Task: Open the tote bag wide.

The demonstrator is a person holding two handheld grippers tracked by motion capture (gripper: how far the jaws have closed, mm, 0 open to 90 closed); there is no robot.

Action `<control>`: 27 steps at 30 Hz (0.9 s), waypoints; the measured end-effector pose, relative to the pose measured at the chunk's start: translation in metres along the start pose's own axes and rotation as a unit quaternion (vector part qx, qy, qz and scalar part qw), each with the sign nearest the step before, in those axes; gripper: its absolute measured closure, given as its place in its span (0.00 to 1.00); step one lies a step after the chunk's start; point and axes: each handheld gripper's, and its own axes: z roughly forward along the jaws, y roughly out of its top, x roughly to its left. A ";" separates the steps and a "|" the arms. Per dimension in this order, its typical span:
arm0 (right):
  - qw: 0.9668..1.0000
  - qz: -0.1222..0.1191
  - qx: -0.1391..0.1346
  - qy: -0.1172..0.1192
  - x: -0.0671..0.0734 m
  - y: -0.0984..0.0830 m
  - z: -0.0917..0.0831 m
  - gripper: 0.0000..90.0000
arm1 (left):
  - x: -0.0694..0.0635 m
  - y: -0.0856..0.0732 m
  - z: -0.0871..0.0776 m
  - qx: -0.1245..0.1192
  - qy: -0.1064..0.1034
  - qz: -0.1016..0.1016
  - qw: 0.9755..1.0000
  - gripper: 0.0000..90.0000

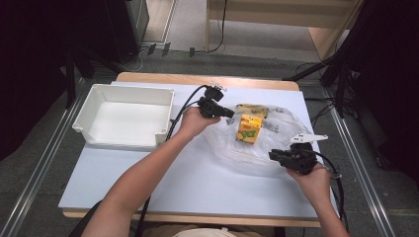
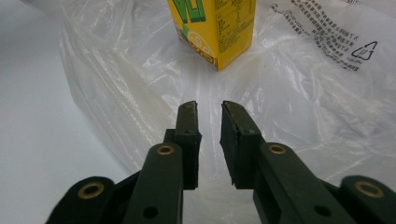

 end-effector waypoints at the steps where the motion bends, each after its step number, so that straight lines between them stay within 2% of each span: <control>1: 1.000 0.000 0.001 -0.002 0.001 0.001 -0.001 0.84 | 0.000 0.000 -0.001 0.003 -0.001 0.002 1.000 0.91; 5: 1.000 -0.013 0.005 -0.007 0.005 0.002 -0.003 0.79 | -0.002 -0.003 -0.008 0.002 -0.007 0.010 1.000 0.82; 11: 1.000 0.003 -0.002 0.004 0.010 0.004 -0.005 0.70 | -0.009 -0.008 -0.018 -0.006 -0.013 0.023 1.000 0.71; 13: 1.000 0.006 -0.003 0.011 0.012 0.005 -0.006 0.64 | -0.010 -0.011 -0.021 -0.014 -0.016 0.019 1.000 0.66; 15: 1.000 0.012 0.002 0.015 0.014 0.005 -0.005 0.58 | -0.014 -0.014 -0.022 -0.014 -0.015 0.030 0.999 0.62; 22: 1.000 0.010 0.002 0.017 0.018 0.004 -0.004 0.47 | -0.020 -0.018 -0.027 -0.022 -0.048 0.040 0.998 0.52; 24: 1.000 0.002 -0.004 0.018 0.019 0.003 -0.004 0.42 | -0.020 -0.019 -0.030 -0.030 -0.058 0.039 0.997 0.50; 27: 1.000 -0.008 -0.004 0.022 0.020 0.002 -0.004 0.41 | -0.020 -0.021 -0.030 -0.028 -0.066 0.046 0.996 0.47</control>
